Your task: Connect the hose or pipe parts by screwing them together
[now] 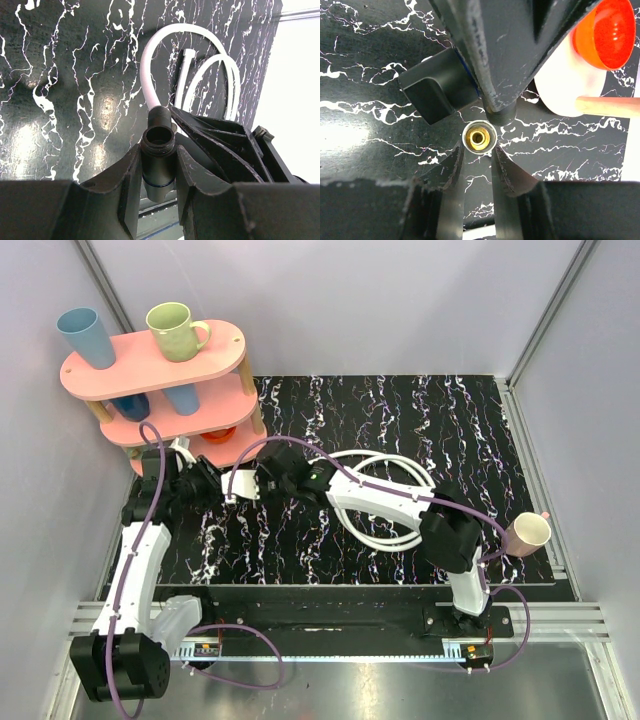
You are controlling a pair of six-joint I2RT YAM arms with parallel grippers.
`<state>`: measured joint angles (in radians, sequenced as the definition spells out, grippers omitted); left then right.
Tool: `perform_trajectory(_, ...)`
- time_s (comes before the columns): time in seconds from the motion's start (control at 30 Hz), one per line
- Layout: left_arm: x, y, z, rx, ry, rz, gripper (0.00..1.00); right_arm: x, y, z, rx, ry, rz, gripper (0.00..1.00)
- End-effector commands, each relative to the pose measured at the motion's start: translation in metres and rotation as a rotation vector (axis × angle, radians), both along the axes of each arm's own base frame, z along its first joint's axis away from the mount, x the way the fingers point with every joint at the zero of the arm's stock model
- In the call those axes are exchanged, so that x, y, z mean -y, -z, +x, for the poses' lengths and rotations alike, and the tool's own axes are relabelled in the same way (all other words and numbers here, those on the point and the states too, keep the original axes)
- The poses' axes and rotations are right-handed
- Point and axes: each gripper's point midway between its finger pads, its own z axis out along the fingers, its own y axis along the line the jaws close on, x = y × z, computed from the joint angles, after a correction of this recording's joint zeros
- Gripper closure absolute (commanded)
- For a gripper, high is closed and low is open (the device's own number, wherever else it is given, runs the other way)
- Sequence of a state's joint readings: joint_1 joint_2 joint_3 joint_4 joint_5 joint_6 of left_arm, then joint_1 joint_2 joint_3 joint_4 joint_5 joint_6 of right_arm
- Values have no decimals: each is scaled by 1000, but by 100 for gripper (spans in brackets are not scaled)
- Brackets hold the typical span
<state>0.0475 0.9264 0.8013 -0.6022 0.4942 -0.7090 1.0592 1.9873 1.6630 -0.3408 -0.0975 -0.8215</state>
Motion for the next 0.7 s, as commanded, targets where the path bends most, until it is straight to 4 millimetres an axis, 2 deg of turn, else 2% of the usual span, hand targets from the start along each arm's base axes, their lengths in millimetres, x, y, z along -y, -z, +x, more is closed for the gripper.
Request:
perform_trajectory(0.0,32,-11,-19,11,160,-113,100,-48,-59,4,68,-6,225,100)
perform_trajectory(0.3,35,-3,-23,-17,159,-135,100,-51,-54,6,55,7,224,100)
perform_trajectory(0.4,14,6,-17,-40,79,-7,100,-45,-38,4,27,13,197,100)
perform_trajectory(0.47,-16,14,-8,-35,-26,162,100,-39,-25,3,13,26,171,100)
perform_trajectory(0.53,-49,9,0,-26,-151,296,100,-32,-21,0,2,38,158,100)
perform_trajectory(0.6,-62,-1,6,0,-210,336,100,-25,-24,-8,-24,31,155,100)
perform_trajectory(0.67,-69,-3,11,-1,-248,339,100,-19,-19,-16,-48,9,129,100)
